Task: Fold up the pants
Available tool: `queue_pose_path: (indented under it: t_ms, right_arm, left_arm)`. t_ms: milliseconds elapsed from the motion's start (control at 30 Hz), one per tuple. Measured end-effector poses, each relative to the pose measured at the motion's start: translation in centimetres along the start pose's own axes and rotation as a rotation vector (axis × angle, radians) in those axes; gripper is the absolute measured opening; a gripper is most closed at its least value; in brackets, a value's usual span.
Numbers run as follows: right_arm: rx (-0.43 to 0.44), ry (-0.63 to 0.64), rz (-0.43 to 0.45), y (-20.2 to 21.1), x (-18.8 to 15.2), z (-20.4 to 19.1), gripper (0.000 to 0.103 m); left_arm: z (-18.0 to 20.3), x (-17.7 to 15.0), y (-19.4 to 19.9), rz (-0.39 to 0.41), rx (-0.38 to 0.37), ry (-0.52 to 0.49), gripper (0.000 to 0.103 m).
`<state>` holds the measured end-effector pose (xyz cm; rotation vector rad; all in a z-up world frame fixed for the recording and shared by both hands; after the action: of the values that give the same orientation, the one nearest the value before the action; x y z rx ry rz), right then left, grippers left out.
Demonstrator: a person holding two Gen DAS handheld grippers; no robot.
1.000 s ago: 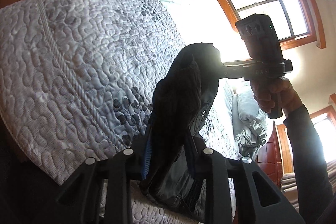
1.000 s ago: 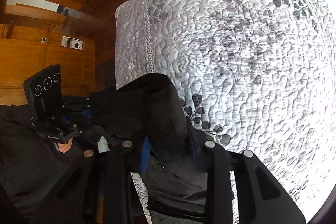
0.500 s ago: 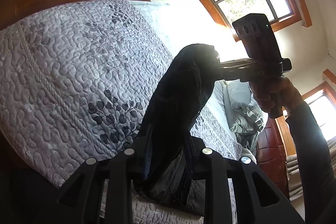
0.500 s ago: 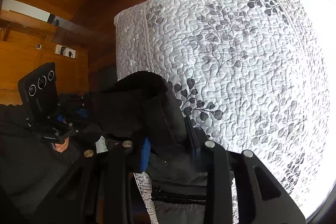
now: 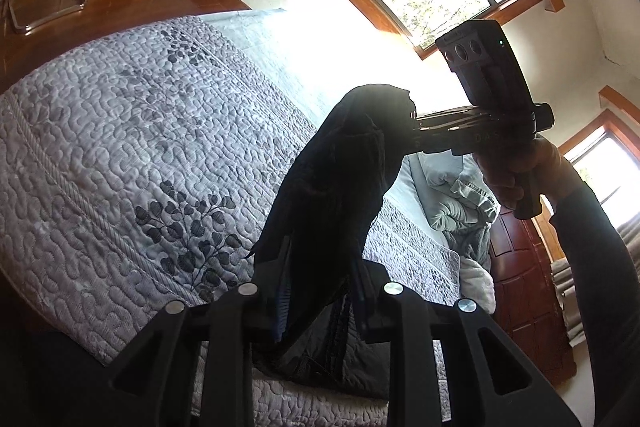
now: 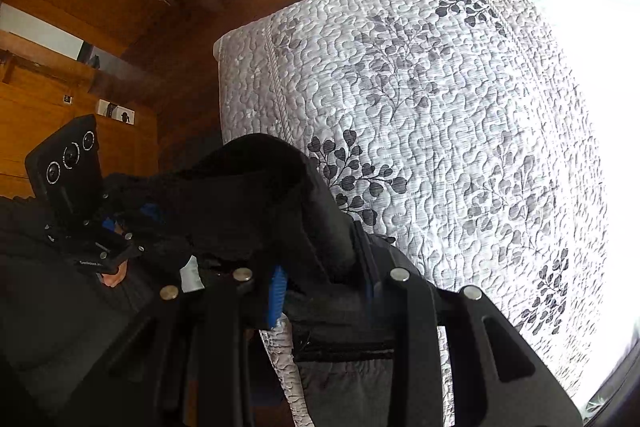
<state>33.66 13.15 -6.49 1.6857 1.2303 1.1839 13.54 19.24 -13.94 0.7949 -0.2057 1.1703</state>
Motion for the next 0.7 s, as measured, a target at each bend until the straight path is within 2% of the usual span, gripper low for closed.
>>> queue_pose_path:
  t_ms: [700]
  right_arm:
    - [-0.099, -0.082, 0.09, 4.9, -7.3, -0.2, 0.028]
  left_arm:
    - [7.8, -2.4, 0.0, -0.047, -0.049, -0.199, 0.025]
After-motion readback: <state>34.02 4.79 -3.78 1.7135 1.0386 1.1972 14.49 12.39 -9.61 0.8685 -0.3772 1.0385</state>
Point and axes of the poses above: each gripper's, at about its wrist camera, not at the fingertips, and y roughly against the way its jaws point, z to its right, x to its top, the point moved 2 cm from there along -y, roughly the way its jaws point, and after that the axes turned 8 degrees about z, right-handed, at the moved point
